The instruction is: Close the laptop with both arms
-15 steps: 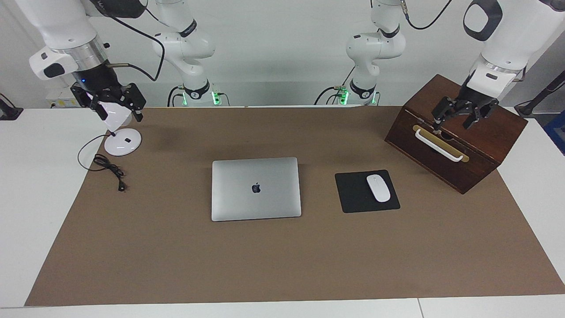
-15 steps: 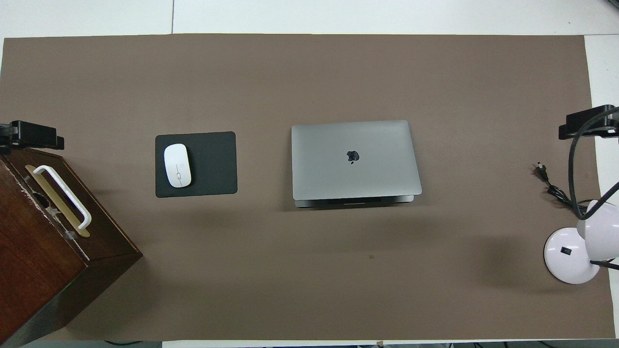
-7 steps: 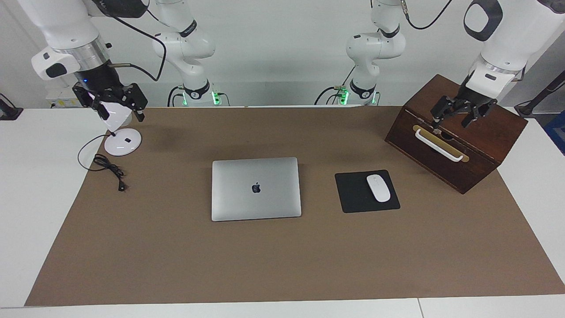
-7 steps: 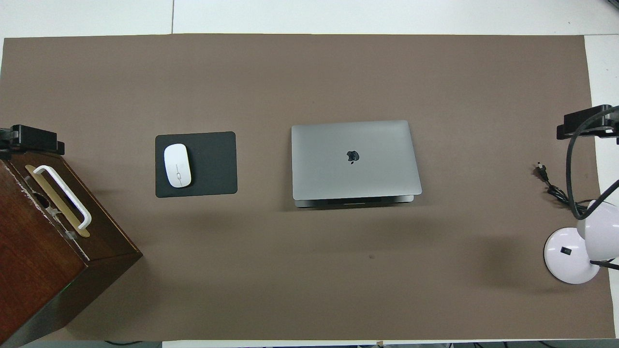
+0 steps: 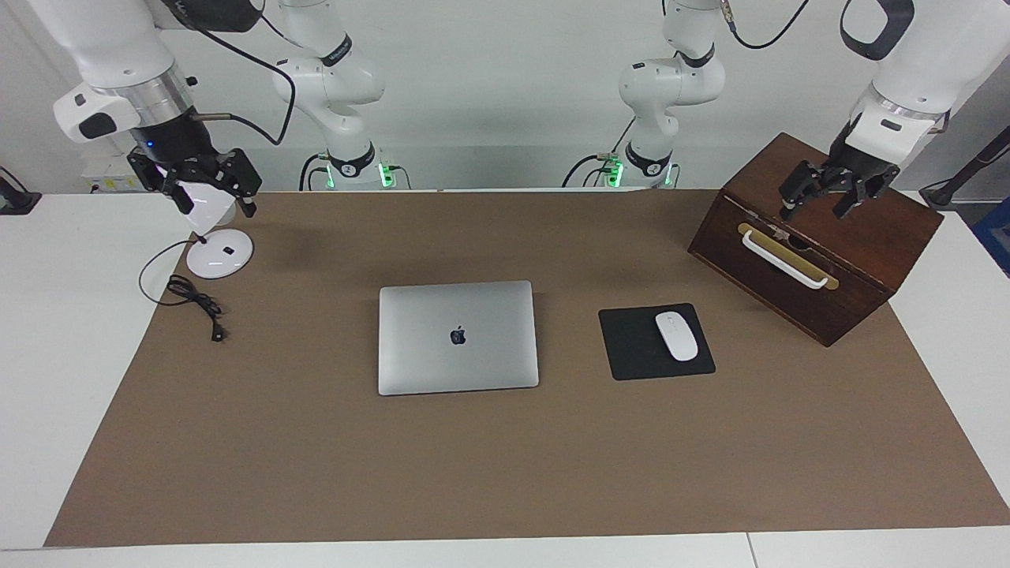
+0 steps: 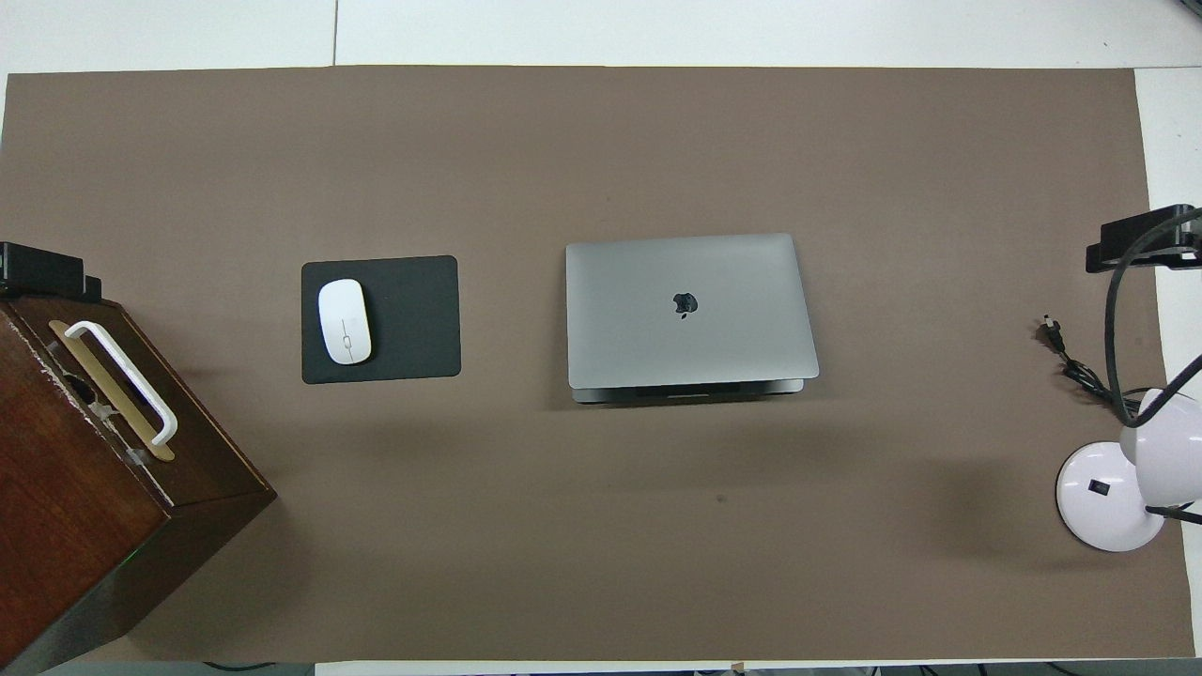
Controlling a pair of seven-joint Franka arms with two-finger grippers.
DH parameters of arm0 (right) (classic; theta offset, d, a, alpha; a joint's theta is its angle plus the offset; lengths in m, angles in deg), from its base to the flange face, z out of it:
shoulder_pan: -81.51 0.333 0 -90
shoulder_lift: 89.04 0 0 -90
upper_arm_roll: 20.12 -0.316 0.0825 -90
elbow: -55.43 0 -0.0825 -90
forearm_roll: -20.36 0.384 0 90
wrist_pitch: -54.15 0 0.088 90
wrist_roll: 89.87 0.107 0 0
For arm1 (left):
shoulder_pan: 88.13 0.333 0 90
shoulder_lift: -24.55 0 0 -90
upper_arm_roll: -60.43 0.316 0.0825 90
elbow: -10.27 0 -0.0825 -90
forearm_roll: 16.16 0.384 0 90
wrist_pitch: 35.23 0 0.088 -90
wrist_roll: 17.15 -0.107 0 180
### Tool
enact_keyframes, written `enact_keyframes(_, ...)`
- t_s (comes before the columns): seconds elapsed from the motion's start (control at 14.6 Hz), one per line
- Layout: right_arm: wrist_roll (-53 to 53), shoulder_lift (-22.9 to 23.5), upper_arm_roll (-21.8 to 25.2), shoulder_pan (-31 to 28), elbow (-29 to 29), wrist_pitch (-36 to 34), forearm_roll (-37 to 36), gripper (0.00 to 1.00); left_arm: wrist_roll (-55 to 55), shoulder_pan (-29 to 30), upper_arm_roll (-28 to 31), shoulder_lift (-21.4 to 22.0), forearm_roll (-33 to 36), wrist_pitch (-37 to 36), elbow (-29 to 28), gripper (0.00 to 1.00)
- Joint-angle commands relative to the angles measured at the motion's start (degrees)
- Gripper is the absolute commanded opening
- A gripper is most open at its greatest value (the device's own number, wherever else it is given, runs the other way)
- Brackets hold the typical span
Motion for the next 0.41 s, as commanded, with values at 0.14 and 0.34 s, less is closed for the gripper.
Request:
enact_keyframes(0.14, 1.0, -1.6, -0.1, -0.6, -1.4, -0.9, 0.3, 1.00, 0.4, 0.5, -0.5, -0.2, 0.8, -1.3, 1.0, 1.00)
enact_keyframes(0.34, 0.9, -1.6, 0.0, -0.7, -1.4, -1.3, 0.2, 1.00, 0.4, 0.5, -0.5, -0.1, 0.8, -1.3, 1.0, 1.00)
